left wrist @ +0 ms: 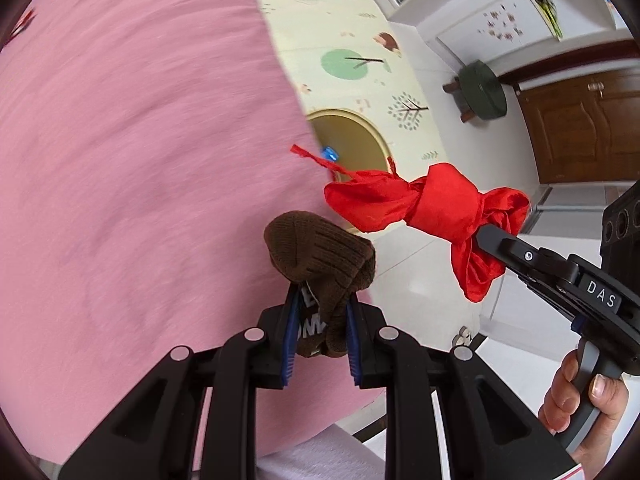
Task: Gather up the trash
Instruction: 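Carry the brown beanie and red cloth over the yellow bin with both tools, then open both tools to drop the beanie and red cloth into the bin, then move both tools back toward the perfume bottle and wrapper on the bed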
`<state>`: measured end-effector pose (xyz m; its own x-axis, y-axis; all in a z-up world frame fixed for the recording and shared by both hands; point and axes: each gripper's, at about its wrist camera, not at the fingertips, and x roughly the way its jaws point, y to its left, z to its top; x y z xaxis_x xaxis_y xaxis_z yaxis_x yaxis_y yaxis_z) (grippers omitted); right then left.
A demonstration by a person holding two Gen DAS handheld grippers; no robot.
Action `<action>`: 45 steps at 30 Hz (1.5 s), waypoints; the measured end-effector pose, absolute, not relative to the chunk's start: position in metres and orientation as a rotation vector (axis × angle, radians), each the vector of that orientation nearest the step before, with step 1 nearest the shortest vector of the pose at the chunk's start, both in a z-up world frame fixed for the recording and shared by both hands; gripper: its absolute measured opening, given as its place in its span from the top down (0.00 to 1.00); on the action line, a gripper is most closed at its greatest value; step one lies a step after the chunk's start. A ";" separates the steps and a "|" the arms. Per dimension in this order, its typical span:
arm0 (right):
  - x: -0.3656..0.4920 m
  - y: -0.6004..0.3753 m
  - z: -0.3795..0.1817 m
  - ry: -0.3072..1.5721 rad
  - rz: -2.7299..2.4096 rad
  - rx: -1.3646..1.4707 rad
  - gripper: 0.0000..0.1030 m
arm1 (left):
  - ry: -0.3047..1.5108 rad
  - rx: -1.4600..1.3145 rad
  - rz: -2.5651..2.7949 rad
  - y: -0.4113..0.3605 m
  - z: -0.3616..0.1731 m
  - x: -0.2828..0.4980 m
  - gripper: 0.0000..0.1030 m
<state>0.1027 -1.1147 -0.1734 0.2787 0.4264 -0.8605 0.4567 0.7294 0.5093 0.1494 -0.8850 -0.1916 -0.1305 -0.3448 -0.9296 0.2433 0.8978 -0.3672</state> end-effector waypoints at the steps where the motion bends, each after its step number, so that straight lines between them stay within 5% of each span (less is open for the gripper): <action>1: 0.103 -1.122 -0.175 1.330 -0.034 0.821 0.90 | 1.629 -0.067 -0.514 -0.894 -0.193 0.152 0.80; 18: 0.130 -1.218 -0.190 1.274 -0.141 0.873 0.89 | 1.644 0.064 -0.656 -1.009 -0.208 0.190 0.77; 20: 0.134 -1.224 -0.188 1.259 -0.146 0.877 0.83 | 1.630 0.052 -0.670 -1.018 -0.205 0.194 0.70; 22: 0.137 -1.233 -0.186 1.242 -0.148 0.901 0.70 | 1.614 0.023 -0.676 -1.022 -0.200 0.198 0.44; 24: 0.140 -1.239 -0.183 1.228 -0.166 0.901 0.62 | 1.601 0.015 -0.663 -1.026 -0.196 0.202 0.29; 27: 0.143 -1.243 -0.180 1.222 -0.175 0.904 0.62 | 1.594 0.059 -0.645 -1.028 -0.195 0.205 0.25; 45: 0.150 -1.146 -0.163 1.273 -0.088 0.822 0.59 | 1.601 -0.093 -0.463 -0.890 -0.192 0.199 0.25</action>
